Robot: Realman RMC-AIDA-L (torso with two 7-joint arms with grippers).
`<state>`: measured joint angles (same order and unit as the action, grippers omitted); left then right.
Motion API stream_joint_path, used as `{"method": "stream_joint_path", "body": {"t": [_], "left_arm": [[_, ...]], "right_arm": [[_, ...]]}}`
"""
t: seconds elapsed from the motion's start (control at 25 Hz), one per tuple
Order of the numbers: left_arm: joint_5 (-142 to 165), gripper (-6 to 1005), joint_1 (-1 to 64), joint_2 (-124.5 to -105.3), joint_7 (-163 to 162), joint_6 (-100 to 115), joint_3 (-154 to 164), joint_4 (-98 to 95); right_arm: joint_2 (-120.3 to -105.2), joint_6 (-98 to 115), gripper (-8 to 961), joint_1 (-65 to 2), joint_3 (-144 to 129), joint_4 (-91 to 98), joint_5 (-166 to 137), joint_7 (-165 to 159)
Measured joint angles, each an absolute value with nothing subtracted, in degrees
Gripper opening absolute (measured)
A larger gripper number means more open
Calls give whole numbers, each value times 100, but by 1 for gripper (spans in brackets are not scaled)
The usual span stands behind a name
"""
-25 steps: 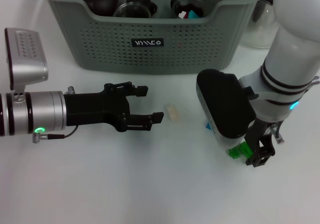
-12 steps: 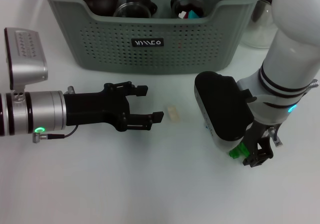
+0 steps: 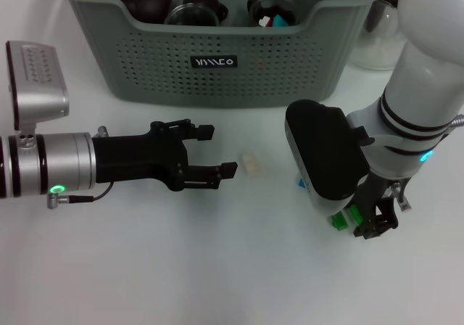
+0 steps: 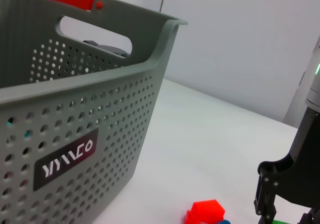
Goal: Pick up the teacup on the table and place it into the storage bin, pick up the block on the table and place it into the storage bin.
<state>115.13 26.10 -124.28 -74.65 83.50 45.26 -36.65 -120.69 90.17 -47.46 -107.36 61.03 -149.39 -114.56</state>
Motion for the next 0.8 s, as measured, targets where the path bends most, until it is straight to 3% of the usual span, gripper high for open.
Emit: {"method": "stream_joint_path", "body": {"t": [0.8], "left_arm": [[11537, 862, 2600, -12414, -7439, 8412, 4562, -3689]], "right_arm": [[-12014, 9673, 442, -4679, -9042, 6421, -15197, -11552]]}}
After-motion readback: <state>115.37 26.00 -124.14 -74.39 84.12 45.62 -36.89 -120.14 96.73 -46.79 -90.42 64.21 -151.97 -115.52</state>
